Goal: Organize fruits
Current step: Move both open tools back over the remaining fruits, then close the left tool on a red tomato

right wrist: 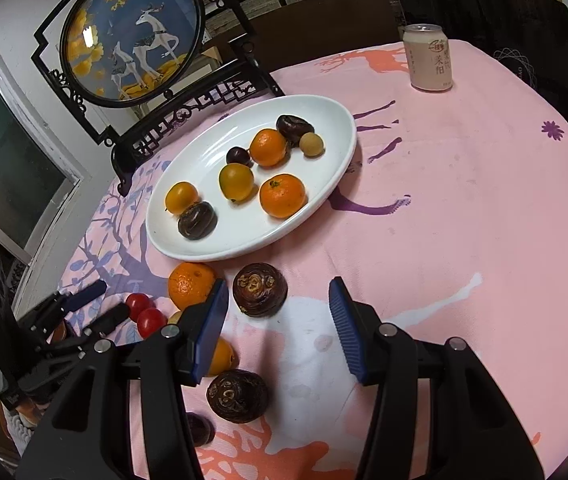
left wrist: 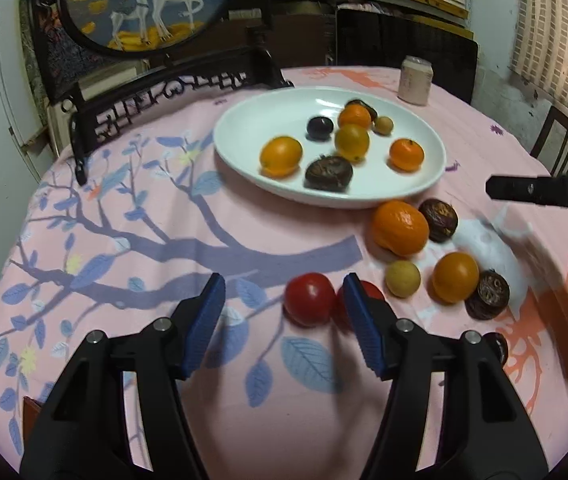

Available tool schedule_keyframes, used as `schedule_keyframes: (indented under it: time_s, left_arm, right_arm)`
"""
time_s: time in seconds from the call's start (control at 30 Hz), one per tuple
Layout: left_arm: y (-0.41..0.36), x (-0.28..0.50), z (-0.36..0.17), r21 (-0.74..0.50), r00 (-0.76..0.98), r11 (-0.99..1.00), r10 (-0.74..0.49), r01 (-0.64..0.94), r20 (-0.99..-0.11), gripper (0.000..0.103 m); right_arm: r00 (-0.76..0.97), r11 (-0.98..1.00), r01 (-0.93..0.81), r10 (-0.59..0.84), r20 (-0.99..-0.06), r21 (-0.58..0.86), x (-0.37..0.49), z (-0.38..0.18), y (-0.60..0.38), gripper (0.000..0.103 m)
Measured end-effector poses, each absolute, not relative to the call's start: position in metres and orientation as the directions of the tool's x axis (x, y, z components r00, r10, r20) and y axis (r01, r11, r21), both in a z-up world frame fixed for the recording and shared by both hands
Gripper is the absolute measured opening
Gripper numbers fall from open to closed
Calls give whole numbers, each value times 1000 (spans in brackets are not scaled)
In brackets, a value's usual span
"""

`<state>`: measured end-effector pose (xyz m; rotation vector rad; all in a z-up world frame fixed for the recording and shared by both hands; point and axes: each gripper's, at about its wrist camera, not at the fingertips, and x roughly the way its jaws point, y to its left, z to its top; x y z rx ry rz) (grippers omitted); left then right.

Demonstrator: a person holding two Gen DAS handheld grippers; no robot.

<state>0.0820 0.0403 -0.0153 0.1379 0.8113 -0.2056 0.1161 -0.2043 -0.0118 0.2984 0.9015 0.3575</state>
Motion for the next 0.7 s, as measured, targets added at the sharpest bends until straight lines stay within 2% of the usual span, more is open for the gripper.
schedule_keyframes:
  time_s: [0.1,0.27,0.4,0.47,0.6,0.7]
  left_arm:
    - [37,83,-20,53,662,969,-125,242,-739,61]
    - [45,91,-22,-23,639,972,-170,232,-750,61]
    - [46,92,-22,-46,634,969,-194,242,-749,53]
    - [47,93,-22,-44,628,972,-184,231,-756,46]
    - [50,96,-23,-80,602,966,-217,245,-768,45]
    - [42,92,-24,-42,614,963,-202,265,-763,42]
  right_arm:
    - [556,890,-176,443,-703,422,117,-12,-205,53]
    - [551,892,-153,433,-713,424,121,-17,-209,53]
    - [552,895,-137,424,-718,424,122,-20,-211,53]
    - [540,886,-138,443,-716,443,121,-20,-211,53]
    - [535,878,-156,460,-708,453,122,-17,-210,53]
    - [531,880,-131,451,-717,457,125,-21,-214,53]
